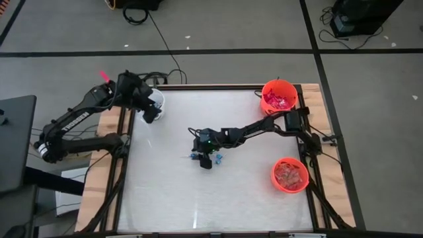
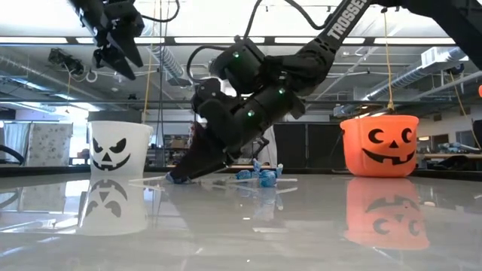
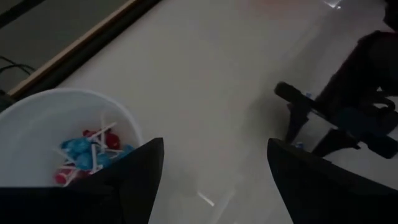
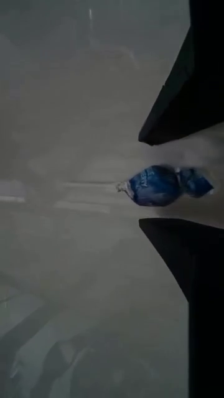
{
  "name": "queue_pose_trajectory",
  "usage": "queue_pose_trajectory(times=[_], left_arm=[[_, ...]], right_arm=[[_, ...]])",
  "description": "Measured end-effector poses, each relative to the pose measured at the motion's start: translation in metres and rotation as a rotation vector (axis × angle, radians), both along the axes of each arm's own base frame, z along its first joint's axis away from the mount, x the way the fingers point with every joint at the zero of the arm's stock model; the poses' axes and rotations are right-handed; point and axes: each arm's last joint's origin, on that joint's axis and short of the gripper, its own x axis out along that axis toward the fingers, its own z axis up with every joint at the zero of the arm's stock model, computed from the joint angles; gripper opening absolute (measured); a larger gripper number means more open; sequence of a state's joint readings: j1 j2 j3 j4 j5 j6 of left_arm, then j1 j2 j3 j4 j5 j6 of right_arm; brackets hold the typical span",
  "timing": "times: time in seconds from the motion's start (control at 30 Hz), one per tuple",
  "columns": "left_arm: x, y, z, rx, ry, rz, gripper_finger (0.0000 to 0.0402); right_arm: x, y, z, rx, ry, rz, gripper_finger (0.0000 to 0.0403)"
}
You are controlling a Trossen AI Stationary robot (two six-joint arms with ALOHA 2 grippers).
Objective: Sort candy by brand, put in halloween buckets
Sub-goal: Put the blue candy into the white bucket
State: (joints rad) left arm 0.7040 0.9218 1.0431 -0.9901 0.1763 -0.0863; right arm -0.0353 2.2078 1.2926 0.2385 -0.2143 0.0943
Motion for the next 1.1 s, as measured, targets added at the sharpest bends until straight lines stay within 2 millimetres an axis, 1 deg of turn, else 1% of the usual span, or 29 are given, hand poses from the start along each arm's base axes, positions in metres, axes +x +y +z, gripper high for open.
queue_pose_trajectory(times=[0.07,0.13,0.2,0.33,0.43,0.53,0.67,0.77,0.83,0.93,1.03,1.1], left_arm=[[0.002,-0.003,0.0,0.002,0.0,-0.017,0.0291],[0.005,-0.005,0.0,0.008,-0.002,-0.039,0.0291],[0.008,-0.006,0.001,0.024,-0.015,-0.056,0.0291],[0.018,-0.007,0.005,0.092,-0.053,-0.114,0.0291],[0.025,-0.009,0.006,0.123,-0.073,-0.169,0.0291],[0.031,-0.011,0.005,0.12,-0.079,-0.231,0.0291],[0.042,-0.016,0.0,0.104,-0.067,-0.34,0.0291],[0.052,-0.022,-0.005,0.087,-0.06,-0.445,0.0291],[0.058,-0.026,-0.008,0.087,-0.049,-0.497,0.0291],[0.067,-0.032,-0.012,0.089,-0.036,-0.558,0.0291],[0.074,-0.037,-0.015,0.098,-0.031,-0.61,0.0291],[0.076,-0.041,-0.017,0.095,-0.019,-0.637,0.0291]], right_arm=[[0.0,0.0,0.0,-0.027,0.0,0.0,0.0206],[-0.001,-0.001,-0.001,-0.059,0.008,-0.011,0.0182],[-0.001,-0.001,-0.001,-0.073,0.011,-0.013,0.0147],[-0.001,-0.002,-0.001,-0.074,0.012,-0.018,0.0062],[0.0,-0.002,0.003,-0.053,0.011,-0.054,0.0059],[0.004,-0.004,0.019,-0.057,-0.023,-0.102,0.0059],[0.01,-0.009,0.063,-0.096,-0.147,-0.171,0.0059],[0.011,-0.013,0.086,-0.117,-0.198,-0.197,0.0058],[0.012,-0.015,0.099,-0.122,-0.232,-0.211,0.0037],[0.013,-0.019,0.119,-0.121,-0.286,-0.22,0.0021],[0.013,-0.021,0.128,-0.121,-0.311,-0.223,0.0008],[0.012,-0.021,0.129,-0.121,-0.312,-0.224,0.0005]])
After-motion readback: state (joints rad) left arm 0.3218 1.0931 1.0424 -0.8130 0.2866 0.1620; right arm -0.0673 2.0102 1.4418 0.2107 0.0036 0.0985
